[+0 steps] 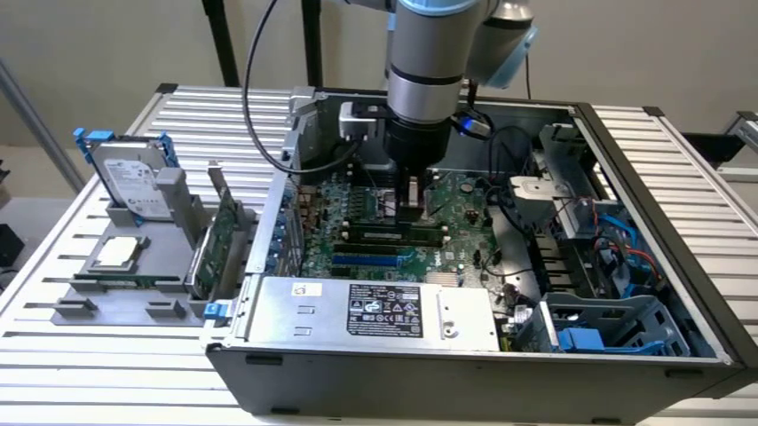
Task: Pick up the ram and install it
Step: 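Press down the ram until it locks into place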
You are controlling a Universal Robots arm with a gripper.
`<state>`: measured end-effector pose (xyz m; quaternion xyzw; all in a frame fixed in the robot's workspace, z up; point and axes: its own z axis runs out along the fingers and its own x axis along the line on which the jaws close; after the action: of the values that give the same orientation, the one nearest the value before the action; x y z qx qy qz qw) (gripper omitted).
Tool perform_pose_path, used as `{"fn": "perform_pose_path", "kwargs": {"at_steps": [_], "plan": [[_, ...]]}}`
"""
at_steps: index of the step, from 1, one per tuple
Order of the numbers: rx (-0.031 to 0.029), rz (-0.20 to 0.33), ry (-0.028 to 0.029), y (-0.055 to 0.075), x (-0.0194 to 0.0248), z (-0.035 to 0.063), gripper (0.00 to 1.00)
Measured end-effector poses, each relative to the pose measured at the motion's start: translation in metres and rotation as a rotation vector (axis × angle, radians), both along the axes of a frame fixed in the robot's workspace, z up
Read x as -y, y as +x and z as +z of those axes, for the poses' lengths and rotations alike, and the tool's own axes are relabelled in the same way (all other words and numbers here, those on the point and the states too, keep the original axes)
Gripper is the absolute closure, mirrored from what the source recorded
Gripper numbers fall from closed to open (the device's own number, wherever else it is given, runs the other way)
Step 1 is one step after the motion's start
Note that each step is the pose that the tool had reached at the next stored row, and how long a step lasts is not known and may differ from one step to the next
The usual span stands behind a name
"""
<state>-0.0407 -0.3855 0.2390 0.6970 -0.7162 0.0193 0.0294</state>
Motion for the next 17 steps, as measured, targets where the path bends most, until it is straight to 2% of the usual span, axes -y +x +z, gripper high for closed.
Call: {"fn": "perform_pose_path", "kwargs": {"at_steps": [1, 2, 17], "plan": [[0.0, 0.0, 0.0001, -0.0001, 0.0, 0.0022, 0.0], [0.0001, 0.0, 0.0003, -0.0002, 0.0, 0.0034, 1.0], [0.0001, 0.0, 0.0004, -0.0002, 0.0, 0.0036, 1.0]]}}
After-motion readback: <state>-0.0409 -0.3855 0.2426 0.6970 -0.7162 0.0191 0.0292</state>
